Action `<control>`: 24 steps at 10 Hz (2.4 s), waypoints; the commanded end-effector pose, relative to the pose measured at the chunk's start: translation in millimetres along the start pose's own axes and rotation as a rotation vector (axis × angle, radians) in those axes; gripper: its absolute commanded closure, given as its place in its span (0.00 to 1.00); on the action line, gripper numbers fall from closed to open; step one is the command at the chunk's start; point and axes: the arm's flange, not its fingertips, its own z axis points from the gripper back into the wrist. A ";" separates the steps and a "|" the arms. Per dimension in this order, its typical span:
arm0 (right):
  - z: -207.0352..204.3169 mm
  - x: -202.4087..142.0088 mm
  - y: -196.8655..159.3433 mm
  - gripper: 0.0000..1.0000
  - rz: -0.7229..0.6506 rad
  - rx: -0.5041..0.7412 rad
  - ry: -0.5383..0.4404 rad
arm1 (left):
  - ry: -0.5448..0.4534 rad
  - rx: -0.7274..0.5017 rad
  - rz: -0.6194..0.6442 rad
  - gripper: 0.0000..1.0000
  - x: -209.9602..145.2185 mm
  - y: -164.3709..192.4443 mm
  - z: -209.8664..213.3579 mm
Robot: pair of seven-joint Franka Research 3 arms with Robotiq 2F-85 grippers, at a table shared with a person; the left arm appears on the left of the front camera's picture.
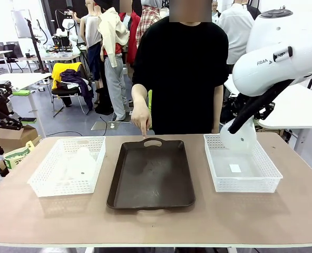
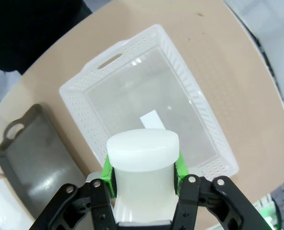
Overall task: Prepare the laboratory tools.
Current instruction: While moving the picked Big flask to the Handle tray indicated by the person, stop as directed by the person.
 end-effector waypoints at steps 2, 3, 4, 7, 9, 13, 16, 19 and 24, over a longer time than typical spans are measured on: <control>23.1 -7.3 40.1 1.00 0.048 0.056 0.014 | -0.003 -0.002 -0.004 0.00 -0.2 -1.7 1.6; 30.1 -13.9 59.2 1.00 0.086 0.063 0.006 | -0.003 -0.002 -0.004 0.00 -0.2 -1.7 1.6; 34.3 -23.0 85.4 1.00 0.143 0.052 0.004 | -0.003 -0.002 -0.004 0.00 -0.2 -1.7 1.6; 37.4 -61.0 154.2 1.00 0.256 0.081 0.007 | -0.003 -0.002 -0.004 0.00 -0.2 -1.7 1.6; 16.8 -94.8 196.8 1.00 0.356 0.058 0.017 | -0.003 -0.002 -0.004 0.00 -0.2 -1.7 1.6; -45.6 -130.5 239.3 1.00 0.360 0.059 0.048 | -0.003 -0.002 -0.004 0.00 -0.2 -1.7 1.6; -61.9 -134.2 249.0 1.00 0.358 0.045 0.068 | -0.003 -0.002 -0.004 0.00 -0.2 -1.7 1.6; -70.2 -135.7 242.8 1.00 0.389 0.046 0.091 | -0.003 -0.002 -0.004 0.00 -0.2 -1.7 1.6; -70.2 -135.7 242.8 1.00 0.389 0.046 0.091 | -0.003 -0.002 -0.004 0.00 -0.2 -1.7 1.6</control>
